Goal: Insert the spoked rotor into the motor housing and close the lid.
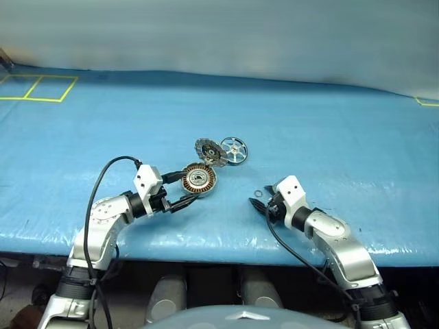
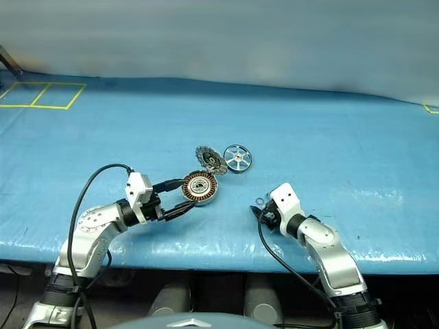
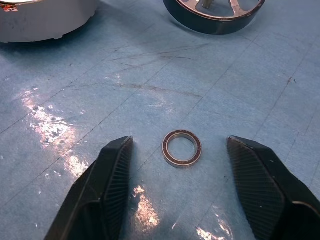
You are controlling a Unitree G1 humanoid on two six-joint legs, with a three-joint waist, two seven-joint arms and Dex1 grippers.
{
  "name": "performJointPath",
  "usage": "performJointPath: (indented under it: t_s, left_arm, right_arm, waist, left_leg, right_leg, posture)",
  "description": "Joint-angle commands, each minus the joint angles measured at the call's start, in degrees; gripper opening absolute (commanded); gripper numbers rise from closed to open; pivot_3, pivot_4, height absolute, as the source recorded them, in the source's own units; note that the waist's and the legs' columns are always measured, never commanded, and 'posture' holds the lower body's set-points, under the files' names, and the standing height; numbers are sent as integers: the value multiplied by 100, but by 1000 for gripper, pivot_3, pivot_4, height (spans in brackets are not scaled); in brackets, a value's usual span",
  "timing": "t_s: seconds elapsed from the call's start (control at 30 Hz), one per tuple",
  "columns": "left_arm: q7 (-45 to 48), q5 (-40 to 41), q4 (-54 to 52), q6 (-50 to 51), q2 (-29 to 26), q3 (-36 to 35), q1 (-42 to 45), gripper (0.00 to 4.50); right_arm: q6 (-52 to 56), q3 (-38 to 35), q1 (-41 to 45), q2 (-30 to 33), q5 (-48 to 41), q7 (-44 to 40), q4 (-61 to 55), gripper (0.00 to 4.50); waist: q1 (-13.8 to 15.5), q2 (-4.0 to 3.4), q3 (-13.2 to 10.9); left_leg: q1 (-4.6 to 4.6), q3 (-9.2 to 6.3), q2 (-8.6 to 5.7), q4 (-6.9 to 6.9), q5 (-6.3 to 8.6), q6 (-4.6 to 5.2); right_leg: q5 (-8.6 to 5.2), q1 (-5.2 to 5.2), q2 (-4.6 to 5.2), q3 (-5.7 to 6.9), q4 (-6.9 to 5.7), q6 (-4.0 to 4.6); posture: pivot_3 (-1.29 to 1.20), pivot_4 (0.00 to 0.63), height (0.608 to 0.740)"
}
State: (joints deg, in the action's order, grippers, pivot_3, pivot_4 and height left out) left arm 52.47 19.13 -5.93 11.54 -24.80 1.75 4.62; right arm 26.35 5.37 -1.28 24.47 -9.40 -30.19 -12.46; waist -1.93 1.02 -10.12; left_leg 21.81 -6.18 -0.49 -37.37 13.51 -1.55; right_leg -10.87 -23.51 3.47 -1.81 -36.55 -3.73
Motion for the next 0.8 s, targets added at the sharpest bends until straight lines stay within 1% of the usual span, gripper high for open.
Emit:
performJointPath:
  t_s: [0.03, 0.23, 0.33, 0.43, 0.47, 0.8]
  left_arm:
    - [-46, 107, -267, -241, 44, -70, -40, 3853]
    - [-79, 139, -262, -359, 66, -70, -130, 3853]
    - [-132, 65, -252, -472, 82, -51, -183, 3853]
    - [-162, -5, -207, -548, 71, -4, -231, 3853]
    - [-167, -10, -196, -551, 70, 8, -249, 3853]
    - [-299, -46, -47, -789, 116, -9, -313, 3853]
  right_arm:
    - [58, -165, -18, 74, -59, -16, -98, 2252]
    - [156, -152, -5, 27, -117, -10, -46, 2252]
    - [225, -185, 13, 8, -162, 25, -59, 1741]
    - [255, -166, 79, 0, -136, 74, 0, 779]
    - [261, -157, 90, -2, -132, 76, 8, 711]
    - [113, -85, 172, 23, -282, -161, -357, 711]
  waist:
    - [1, 0, 0]
    - [1, 0, 0]
    - [2, 0, 0]
    - [3, 0, 0]
    - [3, 0, 0]
    - [-1, 0, 0]
  left_leg:
    - [0, 0, 0, 0, 0, 0]
    - [1, 1, 0, 5, 1, 0]
    - [1, 1, 1, 8, 1, -1]
    - [1, 2, 1, 10, 1, -1]
    - [1, 2, 1, 11, 1, -1]
    - [4, 5, 3, 27, 1, 0]
  right_leg:
    - [0, 0, 0, 0, 1, 0]
    - [0, 0, 0, 0, 10, 0]
    - [0, 0, 0, 0, 15, 0]
    - [0, 0, 0, 0, 19, -1]
    - [0, 0, 0, 0, 20, -1]
    - [1, -2, 0, 1, 42, -2]
  posture:
    - [0, 150, 740]
    - [0, 150, 740]
    - [0, 150, 740]
    - [0, 150, 740]
    - [0, 150, 740]
    - [0, 150, 740]
